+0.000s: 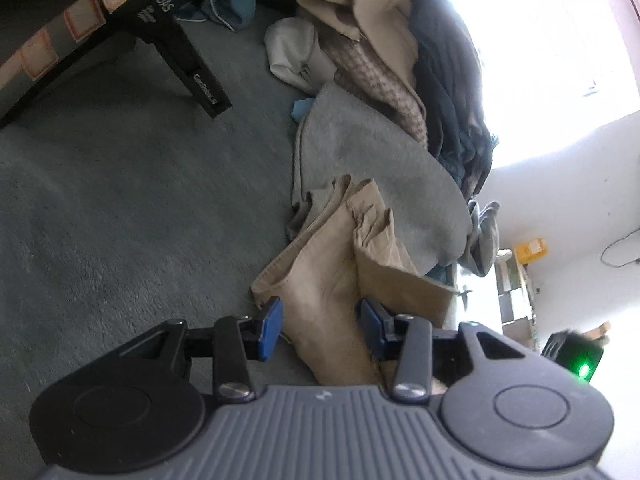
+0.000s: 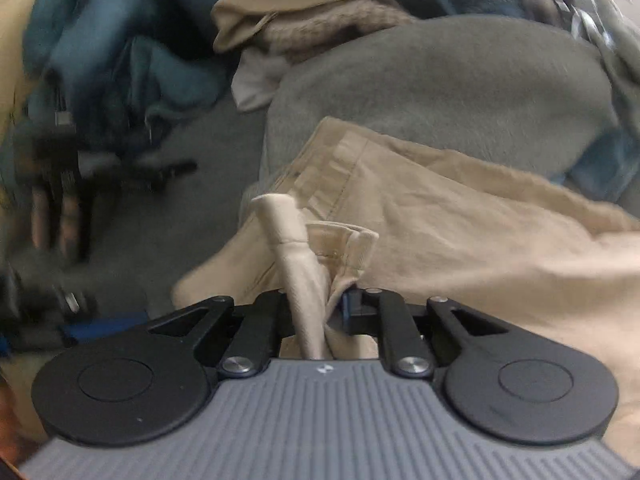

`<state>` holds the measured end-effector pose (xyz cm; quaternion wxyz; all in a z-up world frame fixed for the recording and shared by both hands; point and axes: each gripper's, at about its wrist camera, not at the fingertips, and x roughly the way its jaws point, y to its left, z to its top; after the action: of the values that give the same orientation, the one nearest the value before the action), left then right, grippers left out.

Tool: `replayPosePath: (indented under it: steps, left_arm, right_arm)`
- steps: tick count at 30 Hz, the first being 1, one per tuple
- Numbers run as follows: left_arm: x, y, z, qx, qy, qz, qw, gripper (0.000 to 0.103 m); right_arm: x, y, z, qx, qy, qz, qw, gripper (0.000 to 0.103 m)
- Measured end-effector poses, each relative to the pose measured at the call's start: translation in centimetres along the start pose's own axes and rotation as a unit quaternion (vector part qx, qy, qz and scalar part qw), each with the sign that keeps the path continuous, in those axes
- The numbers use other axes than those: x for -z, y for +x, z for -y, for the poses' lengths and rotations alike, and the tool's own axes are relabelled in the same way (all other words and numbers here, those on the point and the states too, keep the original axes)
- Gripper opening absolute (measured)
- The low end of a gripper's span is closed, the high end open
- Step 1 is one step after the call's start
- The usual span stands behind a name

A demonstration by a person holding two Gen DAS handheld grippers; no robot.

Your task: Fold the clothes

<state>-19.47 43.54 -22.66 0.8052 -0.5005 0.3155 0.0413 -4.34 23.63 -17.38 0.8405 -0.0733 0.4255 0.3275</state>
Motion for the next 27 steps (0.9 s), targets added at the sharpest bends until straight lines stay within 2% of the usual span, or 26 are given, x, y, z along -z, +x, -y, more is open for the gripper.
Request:
replayPosePath:
  steps: [3, 5, 7, 10, 12, 13, 15, 20, 22, 24, 27]
  left_arm:
    - [-0.6, 0.3, -0.1, 0.018, -0.012, -0.005, 0.9998, 0.044]
    - [-1.0, 0.7, 0.0, 0.03, -0.015, -0.012, 0.9994, 0.045]
    - [-1.0, 1.1, 0.1, 0.039, -0.018, -0.021, 0.9989, 0.047]
    - [-0.9, 1.8, -0.1, 0.051, -0.031, -0.036, 0.9975, 0.047]
    - [-0.8, 2.1, -0.1, 0.052, -0.031, -0.042, 0.9973, 0.047]
    - [-0.8, 2.2, -0.1, 0.052, -0.03, -0.044, 0.9972, 0.047]
    - [-0.7, 2.5, -0.1, 0.052, -0.027, -0.047, 0.9971, 0.047]
    - [-0.9, 2.6, 0.1, 0.052, -0.014, -0.052, 0.9972, 0.043]
    - [-1.1, 2.7, 0.4, 0.05, -0.003, -0.055, 0.9973, 0.04]
    - [-1.1, 2.6, 0.7, 0.046, 0.014, -0.055, 0.9973, 0.038]
    - [-1.2, 2.7, 1.4, 0.041, 0.041, -0.063, 0.9963, 0.035]
  right_arm:
    - [0.6, 0.0, -2.4, 0.036, -0.089, 0.006, 0.995, 0.016]
    - [1.0, 0.1, -4.2, 0.059, -0.153, 0.011, 0.986, 0.02]
    - [1.9, 0.1, -6.0, 0.078, -0.23, 0.018, 0.97, 0.024]
    - [3.6, -0.6, -8.3, 0.096, -0.334, 0.037, 0.937, 0.027]
    - [4.3, -1.3, -9.1, 0.094, -0.37, 0.043, 0.923, 0.033]
    - [4.5, -1.8, -9.2, 0.09, -0.376, 0.042, 0.921, 0.034]
    - [4.6, -2.7, -9.1, 0.08, -0.375, 0.035, 0.923, 0.039]
    - [3.2, -6.8, -6.5, 0.014, -0.304, 0.038, 0.952, 0.041]
    - [2.5, -7.7, -5.3, 0.009, -0.278, 0.049, 0.959, 0.041]
    - [2.1, -8.0, -4.3, 0.01, -0.265, 0.05, 0.963, 0.039]
    - [2.3, -6.9, -3.8, 0.002, -0.28, 0.032, 0.959, 0.038]
